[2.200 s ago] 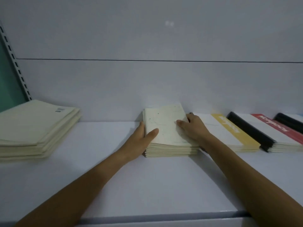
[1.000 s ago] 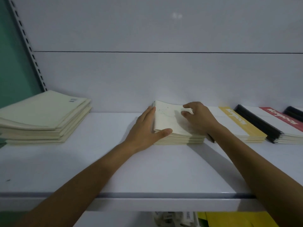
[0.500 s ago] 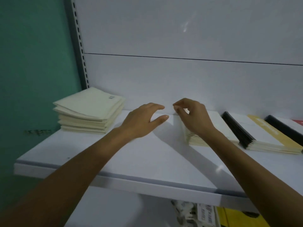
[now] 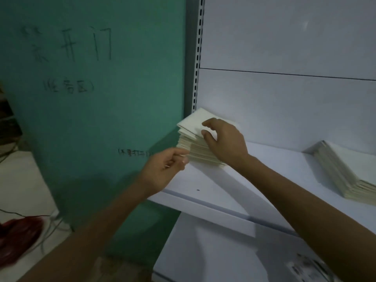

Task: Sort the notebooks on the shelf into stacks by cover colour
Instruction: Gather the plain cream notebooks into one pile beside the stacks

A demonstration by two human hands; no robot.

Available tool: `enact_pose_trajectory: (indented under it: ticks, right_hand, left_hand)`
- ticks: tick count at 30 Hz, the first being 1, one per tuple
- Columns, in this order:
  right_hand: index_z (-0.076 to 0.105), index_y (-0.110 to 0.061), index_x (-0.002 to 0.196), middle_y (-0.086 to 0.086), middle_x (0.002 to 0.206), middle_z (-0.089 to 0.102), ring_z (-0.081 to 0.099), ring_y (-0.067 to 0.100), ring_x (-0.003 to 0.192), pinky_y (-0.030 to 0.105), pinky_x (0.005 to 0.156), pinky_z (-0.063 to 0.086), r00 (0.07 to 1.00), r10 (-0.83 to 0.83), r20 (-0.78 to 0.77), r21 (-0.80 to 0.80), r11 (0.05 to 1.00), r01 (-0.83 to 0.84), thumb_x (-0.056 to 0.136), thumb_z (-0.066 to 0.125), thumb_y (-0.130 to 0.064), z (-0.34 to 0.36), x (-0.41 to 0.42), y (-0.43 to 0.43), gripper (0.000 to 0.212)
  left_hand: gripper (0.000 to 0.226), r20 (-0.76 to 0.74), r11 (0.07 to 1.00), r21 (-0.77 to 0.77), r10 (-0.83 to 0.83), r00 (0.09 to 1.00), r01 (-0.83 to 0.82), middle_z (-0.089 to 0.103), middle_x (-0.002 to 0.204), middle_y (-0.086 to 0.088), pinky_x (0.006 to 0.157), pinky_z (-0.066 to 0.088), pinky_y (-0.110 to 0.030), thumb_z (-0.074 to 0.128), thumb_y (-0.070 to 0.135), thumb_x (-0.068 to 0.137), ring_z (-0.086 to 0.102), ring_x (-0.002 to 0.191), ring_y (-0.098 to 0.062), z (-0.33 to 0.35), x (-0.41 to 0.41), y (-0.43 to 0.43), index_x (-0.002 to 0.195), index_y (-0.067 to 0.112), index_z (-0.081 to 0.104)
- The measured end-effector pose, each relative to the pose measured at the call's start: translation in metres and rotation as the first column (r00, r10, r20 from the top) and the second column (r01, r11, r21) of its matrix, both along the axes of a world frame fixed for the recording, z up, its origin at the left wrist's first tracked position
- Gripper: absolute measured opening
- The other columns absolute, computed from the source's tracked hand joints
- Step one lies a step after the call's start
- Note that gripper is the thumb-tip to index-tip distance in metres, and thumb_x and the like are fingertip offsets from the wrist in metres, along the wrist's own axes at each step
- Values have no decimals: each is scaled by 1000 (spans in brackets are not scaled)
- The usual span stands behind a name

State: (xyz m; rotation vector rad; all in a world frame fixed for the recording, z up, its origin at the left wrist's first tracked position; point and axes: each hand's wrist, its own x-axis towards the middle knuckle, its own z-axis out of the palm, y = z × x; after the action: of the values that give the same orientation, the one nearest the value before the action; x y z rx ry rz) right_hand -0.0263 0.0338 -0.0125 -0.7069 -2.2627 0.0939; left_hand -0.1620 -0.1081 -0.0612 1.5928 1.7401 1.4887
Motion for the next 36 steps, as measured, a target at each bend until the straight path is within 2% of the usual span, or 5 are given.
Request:
enact_pose_trajectory:
  ticks: [10,17,23,29,36]
  right_hand:
    - [18,-14,149,11,150,33,40,30,130,41,103,38,839,-182,513,4,978,209,83,33,-76,-4,-47,-8,92]
    - [38,-23,144,3,143,48,53,25,121,36,92,46,870,-284,403,252,948,193,95,49,-20,-13,1,-50,50]
    - [68,-17,115,6,109,71,71,26,91,36,68,56,919,-292,264,484,865,136,72,78,-18,-12,30,-100,43]
    - [67,-17,117,5,115,69,68,25,100,38,84,48,964,-152,219,672,740,-36,95,45,-16,13,35,-114,31]
    - [71,-18,104,2,109,71,65,25,99,43,96,38,994,-105,44,664,746,49,82,65,-16,50,15,-87,23]
  left_hand:
    - [15,60,992,42,-121,991,119,71,101,5,88,53,-29,56,28,92,68,90,-9,-6,-42,-18,105,35,59]
    - [32,-75,988,142,-44,996,54,62,116,12,82,48,-13,56,26,93,59,100,4,-4,-42,9,125,25,55]
    - [76,-478,960,264,43,877,97,26,154,4,110,26,-36,73,28,80,24,139,-15,8,-31,38,145,22,34]
    - [57,-627,896,404,124,769,186,58,133,-3,107,31,-46,50,49,81,47,126,-17,35,-44,46,130,18,56]
    - [39,-713,835,500,246,657,230,65,123,2,89,54,-42,46,17,86,63,112,-19,69,-86,32,119,16,67]
